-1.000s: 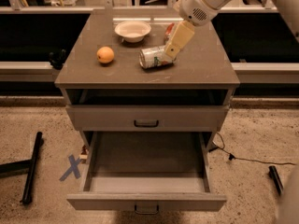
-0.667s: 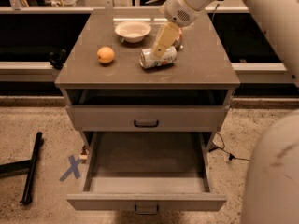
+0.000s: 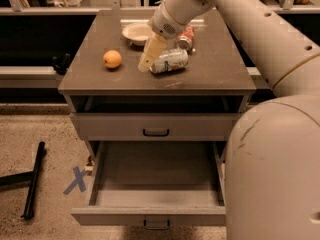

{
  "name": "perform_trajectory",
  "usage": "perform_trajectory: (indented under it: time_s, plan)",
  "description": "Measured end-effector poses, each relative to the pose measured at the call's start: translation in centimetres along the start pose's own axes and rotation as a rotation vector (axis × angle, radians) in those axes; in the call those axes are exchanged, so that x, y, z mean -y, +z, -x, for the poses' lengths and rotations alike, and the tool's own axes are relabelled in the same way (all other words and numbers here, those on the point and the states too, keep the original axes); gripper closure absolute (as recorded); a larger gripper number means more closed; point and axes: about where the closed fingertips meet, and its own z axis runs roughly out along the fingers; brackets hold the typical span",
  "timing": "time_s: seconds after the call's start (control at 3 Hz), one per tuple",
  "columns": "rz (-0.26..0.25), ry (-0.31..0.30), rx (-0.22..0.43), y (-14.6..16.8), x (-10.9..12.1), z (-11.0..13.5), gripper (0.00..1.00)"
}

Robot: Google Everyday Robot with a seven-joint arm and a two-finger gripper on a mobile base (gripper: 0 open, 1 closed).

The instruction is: Place orange into middle drawer

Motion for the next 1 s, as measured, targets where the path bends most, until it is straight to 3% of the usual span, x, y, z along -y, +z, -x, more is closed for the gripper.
perform_trajectory:
  time_s: [1.0]
  plan:
    - [-0.024, 0.059, 0.099, 5.6, 2.0, 2.1, 0.0]
